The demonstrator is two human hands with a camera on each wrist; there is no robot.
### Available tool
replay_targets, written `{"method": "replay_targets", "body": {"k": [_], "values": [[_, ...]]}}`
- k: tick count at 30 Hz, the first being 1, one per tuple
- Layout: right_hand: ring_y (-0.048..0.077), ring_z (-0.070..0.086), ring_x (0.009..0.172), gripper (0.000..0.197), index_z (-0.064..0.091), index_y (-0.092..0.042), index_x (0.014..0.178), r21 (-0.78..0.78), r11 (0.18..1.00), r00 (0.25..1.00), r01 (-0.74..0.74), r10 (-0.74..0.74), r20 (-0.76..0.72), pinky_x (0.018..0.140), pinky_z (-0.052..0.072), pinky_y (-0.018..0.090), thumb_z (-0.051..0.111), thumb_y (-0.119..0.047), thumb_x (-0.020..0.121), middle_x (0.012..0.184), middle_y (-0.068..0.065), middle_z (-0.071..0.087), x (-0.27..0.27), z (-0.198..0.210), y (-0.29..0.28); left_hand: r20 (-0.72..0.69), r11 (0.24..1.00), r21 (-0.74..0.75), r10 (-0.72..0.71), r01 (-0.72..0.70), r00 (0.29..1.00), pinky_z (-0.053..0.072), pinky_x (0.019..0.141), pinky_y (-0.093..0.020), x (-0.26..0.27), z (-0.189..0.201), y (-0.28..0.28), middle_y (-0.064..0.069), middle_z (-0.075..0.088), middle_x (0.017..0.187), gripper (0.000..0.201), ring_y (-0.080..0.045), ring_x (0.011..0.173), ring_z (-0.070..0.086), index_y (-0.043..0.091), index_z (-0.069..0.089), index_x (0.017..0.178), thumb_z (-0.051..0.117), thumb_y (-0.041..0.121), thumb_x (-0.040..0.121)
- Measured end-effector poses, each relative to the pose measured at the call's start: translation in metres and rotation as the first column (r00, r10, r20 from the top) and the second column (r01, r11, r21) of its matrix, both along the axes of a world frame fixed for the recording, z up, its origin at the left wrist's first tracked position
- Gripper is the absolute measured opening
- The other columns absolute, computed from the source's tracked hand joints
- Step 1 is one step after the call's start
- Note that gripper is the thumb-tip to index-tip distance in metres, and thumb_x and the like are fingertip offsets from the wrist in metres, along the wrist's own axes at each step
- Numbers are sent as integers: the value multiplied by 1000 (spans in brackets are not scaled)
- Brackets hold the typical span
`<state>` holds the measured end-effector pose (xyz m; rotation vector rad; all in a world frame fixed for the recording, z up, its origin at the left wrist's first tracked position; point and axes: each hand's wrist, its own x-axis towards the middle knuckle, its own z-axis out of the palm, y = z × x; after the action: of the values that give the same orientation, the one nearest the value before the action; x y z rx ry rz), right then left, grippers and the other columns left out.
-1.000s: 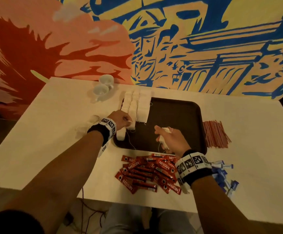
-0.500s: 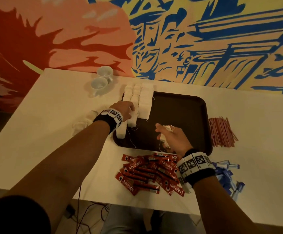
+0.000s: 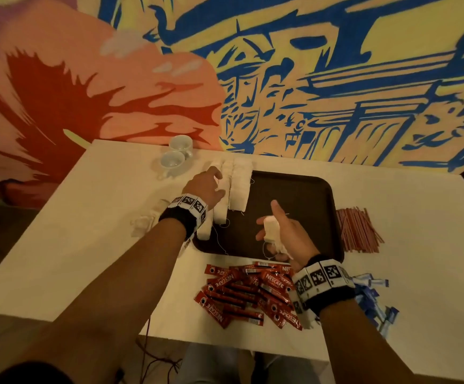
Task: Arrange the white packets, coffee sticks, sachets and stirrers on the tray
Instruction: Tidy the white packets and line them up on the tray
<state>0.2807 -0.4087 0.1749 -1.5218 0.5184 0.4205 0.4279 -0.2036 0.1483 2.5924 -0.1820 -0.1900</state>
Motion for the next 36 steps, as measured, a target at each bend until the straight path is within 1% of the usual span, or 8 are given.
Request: {"method": "replay_targets", "body": {"k": [4,8,14,20,23,27,31,36], "values": [[14,47,49,77,67,-16,119,153,988,998,-17,6,70,37,26,20,30,-79,94,84,11,71,-16,15,0,-93,888,-455,27,-66,995,49,72,-29,-46,36,-7,4,71,93,22,-13,80,67,25,66,104,76,32,85],[14,47,45,85,65,-16,124,267,960,988,-83,45,145,38,26,20,33,-85,84,85,16,70,-36,29,1,-130,767,-640,-54,-43,990,48,55,-25,-104,61,-9,-6,72,94,19,-8,69,65,19,70,107,73,25,89],[18,51,47,86,69,-23,121,296,937,972,-184,128,197,45,31,25,44,-92,76,93,21,70,-60,34,12,-124,745,-666,-170,45,978,46,54,-19,-165,71,-6,6,70,81,13,1,61,59,25,74,104,71,28,91],[17,51,49,64,79,-33,99,227,949,957,-221,166,238,40,32,22,33,-78,94,89,17,71,-79,46,28,-172,738,-671,-243,67,955,46,59,-21,-189,69,-2,3,69,73,14,-3,63,59,25,75,102,70,34,92],[16,50,47,60,71,-23,117,230,946,954,-230,172,247,35,32,18,43,-72,95,91,17,69,-82,46,28,-144,707,-698,-293,112,945,46,60,-22,-196,70,-3,-8,65,68,9,-9,62,60,19,73,92,67,25,95],[14,51,53,45,68,-20,121,172,963,945,-207,151,291,40,36,21,67,-54,91,92,11,72,-89,45,21,-167,637,-770,-165,-24,972,48,61,-31,-193,69,-4,-8,73,80,8,-25,75,62,15,72,95,65,19,97],[9,54,52,22,74,-12,113,168,983,949,-78,22,313,41,39,19,68,-26,97,88,10,70,-93,43,11,-200,511,-849,-79,-133,977,49,58,-27,-191,75,-2,-8,75,88,9,-20,79,65,11,70,98,64,18,97],[11,48,51,27,74,-14,109,147,987,961,68,-105,255,37,30,20,64,-37,99,85,8,68,-90,38,10,-202,454,-876,-43,-161,978,50,56,-26,-188,74,1,-12,75,89,17,-21,78,67,7,67,107,68,17,94]]}}
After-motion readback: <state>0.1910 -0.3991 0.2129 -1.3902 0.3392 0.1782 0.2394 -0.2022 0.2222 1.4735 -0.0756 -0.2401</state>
